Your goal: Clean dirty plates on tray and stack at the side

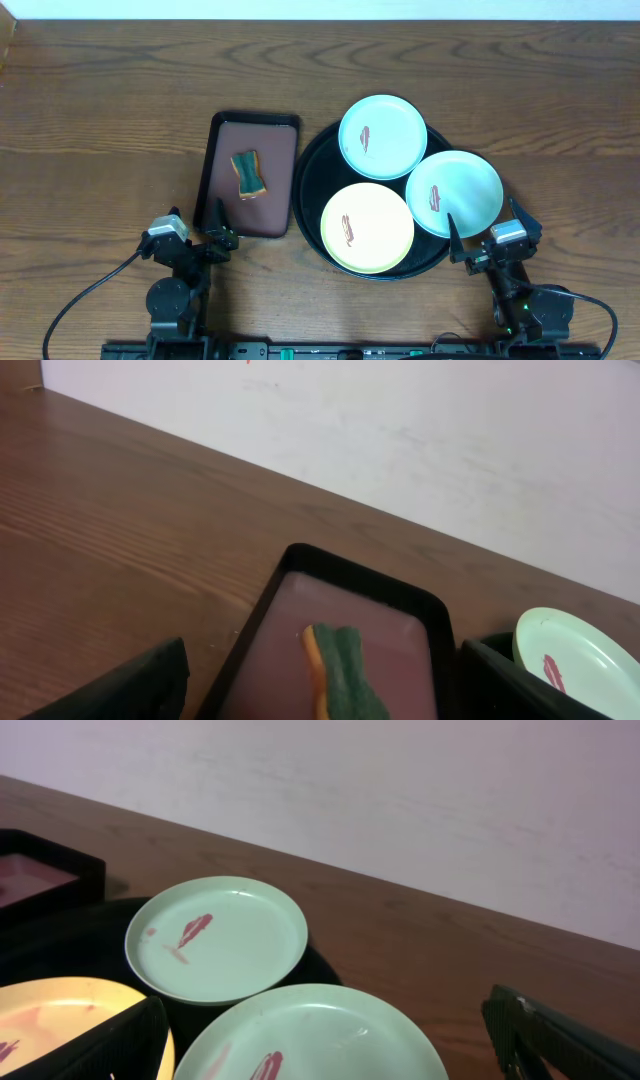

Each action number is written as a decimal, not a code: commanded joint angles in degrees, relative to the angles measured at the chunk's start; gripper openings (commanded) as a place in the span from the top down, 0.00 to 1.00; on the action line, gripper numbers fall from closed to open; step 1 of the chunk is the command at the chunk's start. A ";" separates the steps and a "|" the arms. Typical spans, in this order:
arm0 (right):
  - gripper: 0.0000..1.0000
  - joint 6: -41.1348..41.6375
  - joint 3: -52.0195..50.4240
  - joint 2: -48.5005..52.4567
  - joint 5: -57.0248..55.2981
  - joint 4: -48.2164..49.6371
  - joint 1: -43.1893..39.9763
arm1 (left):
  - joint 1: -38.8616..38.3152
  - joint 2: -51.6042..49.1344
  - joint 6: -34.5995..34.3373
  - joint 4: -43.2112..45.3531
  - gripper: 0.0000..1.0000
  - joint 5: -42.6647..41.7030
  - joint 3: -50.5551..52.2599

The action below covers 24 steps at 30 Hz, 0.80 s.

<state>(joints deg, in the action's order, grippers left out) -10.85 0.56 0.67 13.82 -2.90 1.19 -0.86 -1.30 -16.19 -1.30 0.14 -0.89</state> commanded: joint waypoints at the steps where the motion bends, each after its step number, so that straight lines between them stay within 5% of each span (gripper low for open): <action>1: 0.01 -0.37 -0.24 -0.17 -0.31 -0.09 -0.39 | -0.13 -0.17 1.33 -2.73 0.14 0.46 0.66; 10: 0.01 -0.59 -0.24 -0.17 -0.59 0.02 -0.42 | -0.15 -0.17 0.81 -1.68 0.14 0.20 0.61; 15: 0.01 3.63 -0.22 -0.17 8.00 5.31 -0.39 | -0.13 -0.26 -0.63 8.66 0.14 -6.49 -0.98; 19: 0.01 10.27 3.72 0.26 8.68 7.13 -0.39 | -0.13 -3.85 -2.36 8.85 0.14 -7.43 -8.17; 24: 0.01 10.78 18.88 8.55 8.02 -2.38 -0.42 | -0.13 -17.40 -2.29 1.40 0.14 -10.93 -26.03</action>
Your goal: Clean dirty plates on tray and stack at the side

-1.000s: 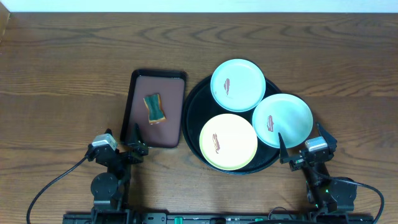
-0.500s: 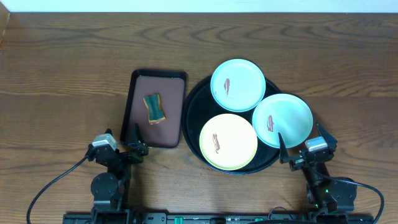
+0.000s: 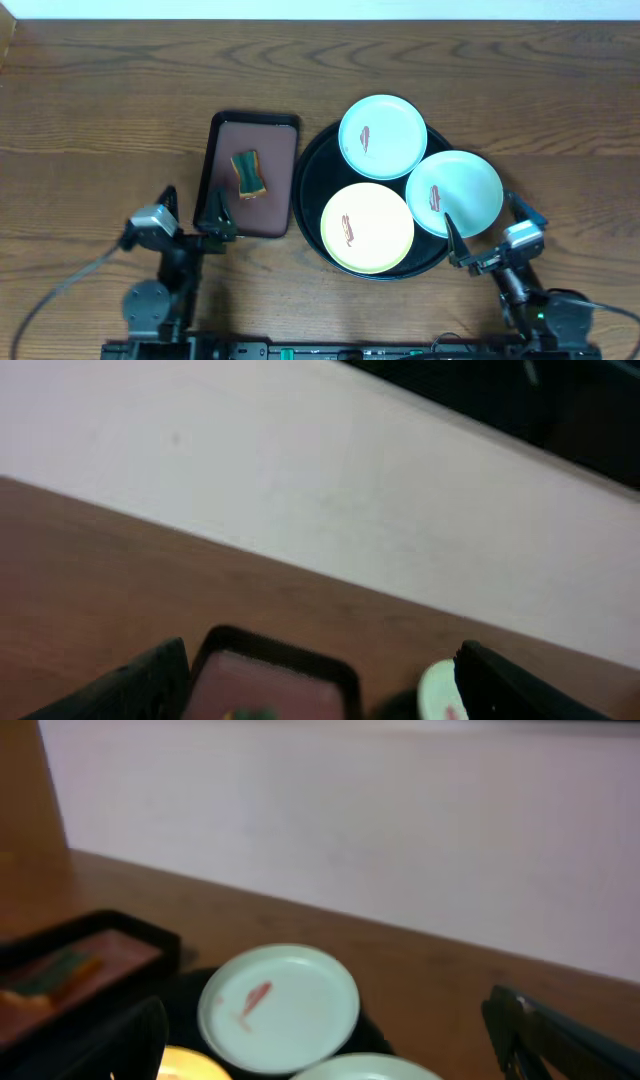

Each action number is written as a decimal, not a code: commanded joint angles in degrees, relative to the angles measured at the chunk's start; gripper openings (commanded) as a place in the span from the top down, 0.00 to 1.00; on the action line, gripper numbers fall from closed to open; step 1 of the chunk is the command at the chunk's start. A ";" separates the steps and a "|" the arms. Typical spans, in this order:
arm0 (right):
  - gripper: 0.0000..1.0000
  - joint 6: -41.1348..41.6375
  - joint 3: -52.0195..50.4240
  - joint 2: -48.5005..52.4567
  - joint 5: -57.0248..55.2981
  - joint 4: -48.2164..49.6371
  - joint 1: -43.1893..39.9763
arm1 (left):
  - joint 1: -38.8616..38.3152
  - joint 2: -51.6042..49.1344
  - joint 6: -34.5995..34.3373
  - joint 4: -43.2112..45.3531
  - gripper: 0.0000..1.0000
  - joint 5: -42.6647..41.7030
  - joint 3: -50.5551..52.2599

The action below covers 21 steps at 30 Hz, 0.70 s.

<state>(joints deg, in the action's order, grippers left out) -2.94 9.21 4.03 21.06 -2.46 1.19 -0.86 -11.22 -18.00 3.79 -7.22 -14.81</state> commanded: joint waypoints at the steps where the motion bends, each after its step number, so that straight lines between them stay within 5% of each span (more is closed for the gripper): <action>1: 0.01 2.86 14.47 8.70 0.83 -5.51 -0.42 | -0.13 -10.60 -0.46 -6.75 0.14 -4.20 -16.33; 11: 0.01 6.43 57.70 49.37 2.71 -43.50 -0.39 | -0.13 -45.11 -0.02 -47.36 0.14 -7.34 -56.39; 15: 0.01 6.29 68.04 61.81 2.75 -52.19 -0.39 | -0.15 -52.87 -0.07 -52.74 0.14 -7.56 -59.08; 21: 0.01 8.92 69.68 71.19 7.89 -52.96 -0.39 | -0.17 -59.41 -0.31 -55.84 0.14 -10.58 -58.75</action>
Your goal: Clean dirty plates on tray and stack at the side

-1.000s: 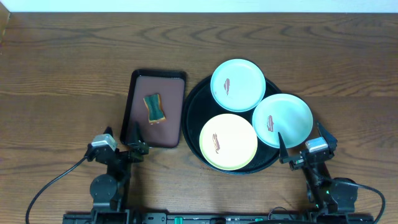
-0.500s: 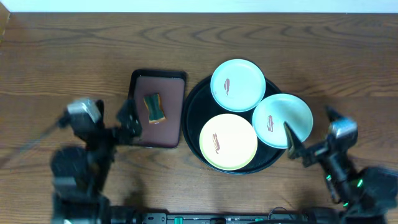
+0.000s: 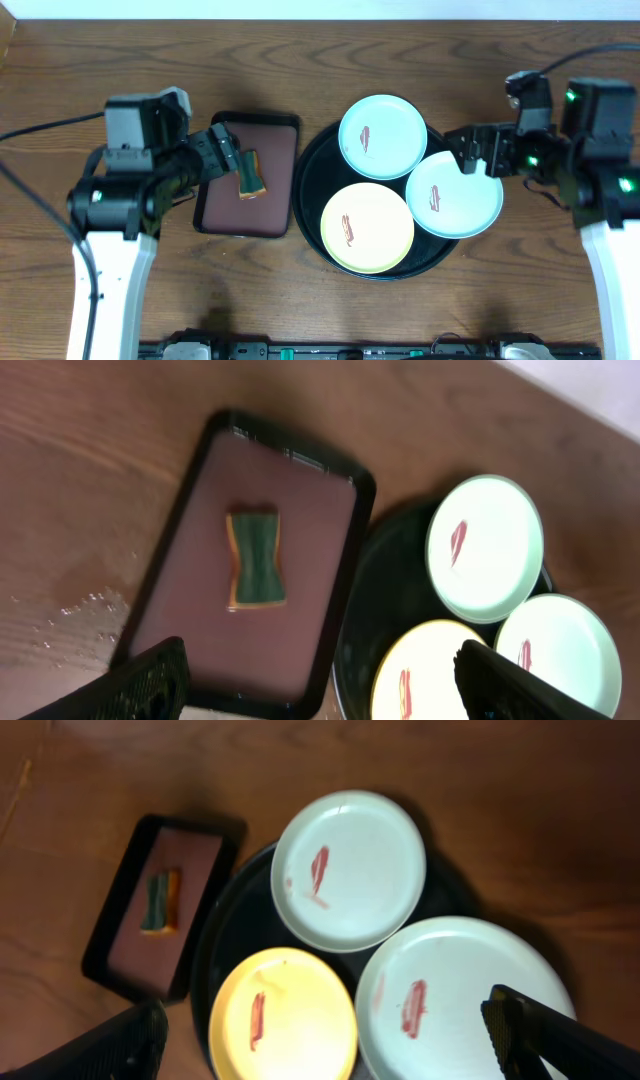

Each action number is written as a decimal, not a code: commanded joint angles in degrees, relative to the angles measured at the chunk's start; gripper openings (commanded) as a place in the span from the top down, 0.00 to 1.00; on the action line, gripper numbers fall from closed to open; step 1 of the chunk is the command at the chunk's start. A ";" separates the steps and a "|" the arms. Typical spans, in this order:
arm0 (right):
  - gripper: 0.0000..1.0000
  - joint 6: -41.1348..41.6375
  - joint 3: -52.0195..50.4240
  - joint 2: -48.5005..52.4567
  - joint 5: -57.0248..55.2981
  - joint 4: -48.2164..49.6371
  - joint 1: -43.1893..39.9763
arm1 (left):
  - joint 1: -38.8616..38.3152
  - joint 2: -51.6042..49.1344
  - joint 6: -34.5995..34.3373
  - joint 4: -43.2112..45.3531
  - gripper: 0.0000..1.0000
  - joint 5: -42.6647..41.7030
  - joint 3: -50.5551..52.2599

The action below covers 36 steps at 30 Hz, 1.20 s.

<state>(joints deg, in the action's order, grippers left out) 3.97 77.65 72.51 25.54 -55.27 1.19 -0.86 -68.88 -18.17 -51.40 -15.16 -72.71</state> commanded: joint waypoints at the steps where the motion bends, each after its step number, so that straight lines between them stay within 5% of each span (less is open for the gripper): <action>1: 0.01 2.01 1.25 3.87 3.39 -0.20 -0.39 | -0.26 -2.89 -0.13 -0.55 0.14 -2.62 -0.66; 7: 0.01 2.86 1.22 9.05 5.05 -1.60 -0.17 | -2.93 -13.86 -0.37 -2.49 0.17 -1.57 -0.24; 10: 0.01 2.86 1.22 9.51 7.23 -0.26 0.74 | -5.25 -21.03 -3.04 -2.08 0.19 7.32 -0.11; 14: 0.01 2.86 1.22 9.51 8.15 0.15 2.12 | -5.86 -29.88 -5.57 -1.20 0.37 7.89 -0.11; 18: 0.01 2.86 1.22 9.51 8.15 -0.46 2.56 | -5.88 -38.25 -6.80 0.61 0.41 5.16 -0.11; 19: 0.01 2.86 1.22 9.51 8.15 -0.44 2.56 | -5.86 -39.56 -6.82 1.03 0.44 5.31 -0.11; 24: 0.01 2.84 1.22 9.51 7.39 -0.24 2.56 | -6.32 -44.52 -7.63 2.84 0.92 4.87 -0.11; 31: 0.01 2.86 1.22 9.51 7.26 -0.24 2.56 | -5.51 -41.13 -5.66 -4.57 0.92 3.80 -3.67; 34: 0.01 2.84 1.22 9.51 7.23 -0.22 2.56 | -5.14 -37.22 -5.44 -5.18 0.59 4.15 -5.20; 36: 0.01 2.84 1.22 9.51 7.23 -0.22 2.56 | -5.18 -35.30 -5.42 -3.78 0.48 5.97 -5.20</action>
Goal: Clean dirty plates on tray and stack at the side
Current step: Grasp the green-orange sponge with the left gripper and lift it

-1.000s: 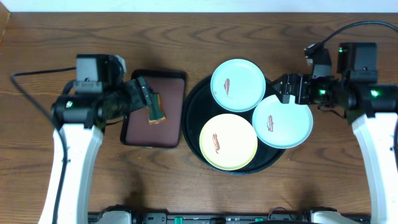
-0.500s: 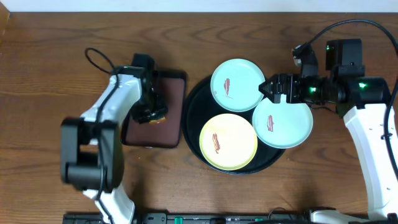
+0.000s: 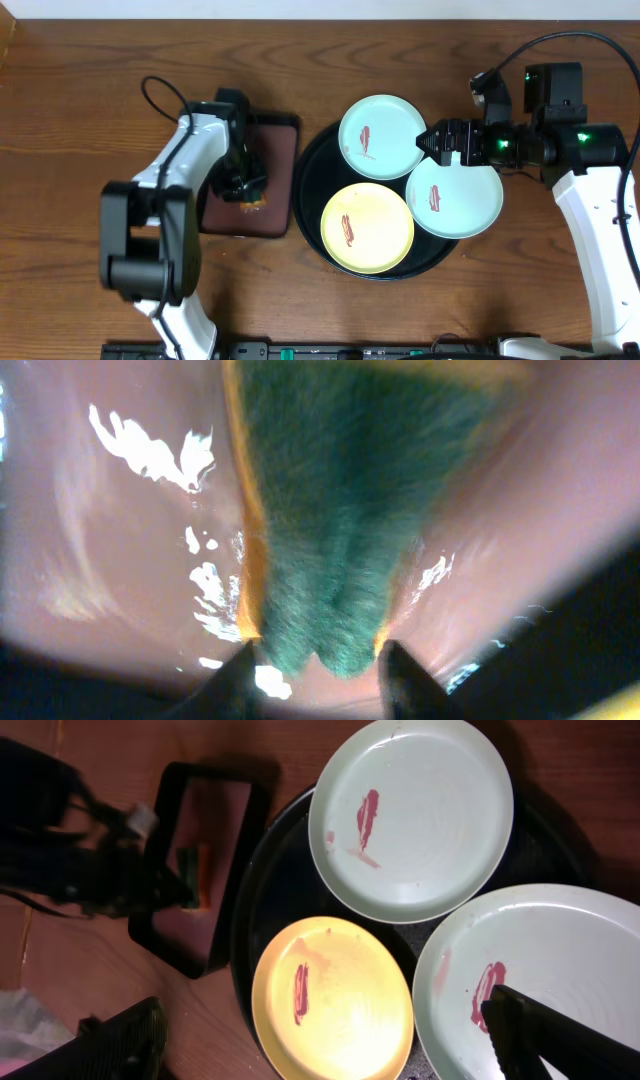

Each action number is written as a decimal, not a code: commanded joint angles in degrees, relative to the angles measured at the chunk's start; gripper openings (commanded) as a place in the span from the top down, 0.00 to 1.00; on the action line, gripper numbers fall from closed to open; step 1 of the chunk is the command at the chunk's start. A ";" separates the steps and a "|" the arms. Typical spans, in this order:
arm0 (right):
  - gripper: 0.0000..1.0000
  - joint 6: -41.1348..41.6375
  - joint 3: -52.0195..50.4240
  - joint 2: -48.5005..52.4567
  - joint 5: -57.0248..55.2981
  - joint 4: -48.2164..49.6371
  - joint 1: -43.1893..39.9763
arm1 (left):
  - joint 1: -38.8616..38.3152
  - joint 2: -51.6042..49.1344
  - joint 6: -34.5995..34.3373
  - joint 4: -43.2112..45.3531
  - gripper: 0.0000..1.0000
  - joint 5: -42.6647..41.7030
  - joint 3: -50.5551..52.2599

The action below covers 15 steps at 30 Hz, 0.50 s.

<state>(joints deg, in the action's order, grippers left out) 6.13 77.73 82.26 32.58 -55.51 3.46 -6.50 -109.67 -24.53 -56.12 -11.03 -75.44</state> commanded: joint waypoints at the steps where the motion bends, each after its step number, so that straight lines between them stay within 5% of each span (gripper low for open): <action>1: 0.01 0.68 1.14 -0.24 0.17 0.04 0.28 | 0.39 6.10 0.94 1.88 0.46 3.54 -2.47; 7: 0.01 0.70 1.14 -0.24 -1.05 0.02 0.28 | 0.33 5.03 0.92 8.39 0.46 11.82 -0.28; 15: 0.01 0.70 1.14 -0.24 -1.05 -0.04 0.28 | 0.26 -0.66 0.90 13.81 0.55 7.41 3.39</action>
<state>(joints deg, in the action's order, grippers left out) 6.13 77.73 82.26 31.48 -55.51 3.46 -6.42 -107.70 -23.97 -42.35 -2.42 -73.19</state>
